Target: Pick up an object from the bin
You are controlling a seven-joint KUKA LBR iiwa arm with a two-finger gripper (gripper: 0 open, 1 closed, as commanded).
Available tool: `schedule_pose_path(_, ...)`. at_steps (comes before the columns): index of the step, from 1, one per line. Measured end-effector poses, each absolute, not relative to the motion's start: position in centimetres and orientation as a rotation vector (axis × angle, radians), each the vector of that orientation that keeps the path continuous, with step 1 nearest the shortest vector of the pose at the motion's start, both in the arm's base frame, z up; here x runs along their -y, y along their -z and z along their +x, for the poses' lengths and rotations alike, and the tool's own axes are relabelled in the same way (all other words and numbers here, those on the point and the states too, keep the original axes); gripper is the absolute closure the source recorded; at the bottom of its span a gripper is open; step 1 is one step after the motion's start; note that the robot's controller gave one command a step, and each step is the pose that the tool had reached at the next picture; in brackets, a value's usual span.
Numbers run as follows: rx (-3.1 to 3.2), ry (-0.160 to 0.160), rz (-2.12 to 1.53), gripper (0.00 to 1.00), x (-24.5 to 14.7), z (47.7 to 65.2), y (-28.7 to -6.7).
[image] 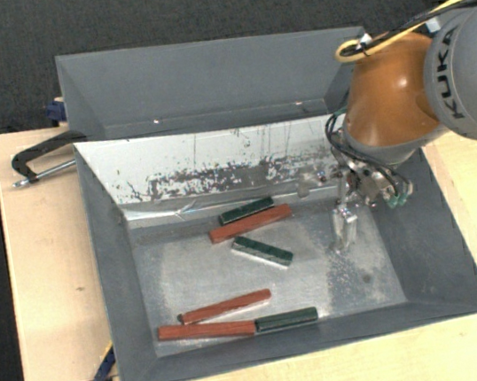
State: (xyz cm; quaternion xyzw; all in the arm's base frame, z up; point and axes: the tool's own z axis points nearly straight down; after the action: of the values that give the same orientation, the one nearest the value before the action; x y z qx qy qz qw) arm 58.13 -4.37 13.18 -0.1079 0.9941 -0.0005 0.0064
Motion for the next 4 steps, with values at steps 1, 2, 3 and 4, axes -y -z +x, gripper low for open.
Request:
schedule_pose_path(1, -3.067, 0.000, -0.667, 0.00, 1.9, 58.8, -10.4)
schedule_pose_path(2, -3.138, -0.002, -0.035, 1.00, -2.5, 59.6, -7.3)
schedule_pose_path(3, -3.140, -0.001, -0.035, 0.00, -2.5, 59.5, -7.2)
schedule_pose_path(4, -3.140, -0.001, -0.035, 0.00, -2.5, 59.5, -7.2)
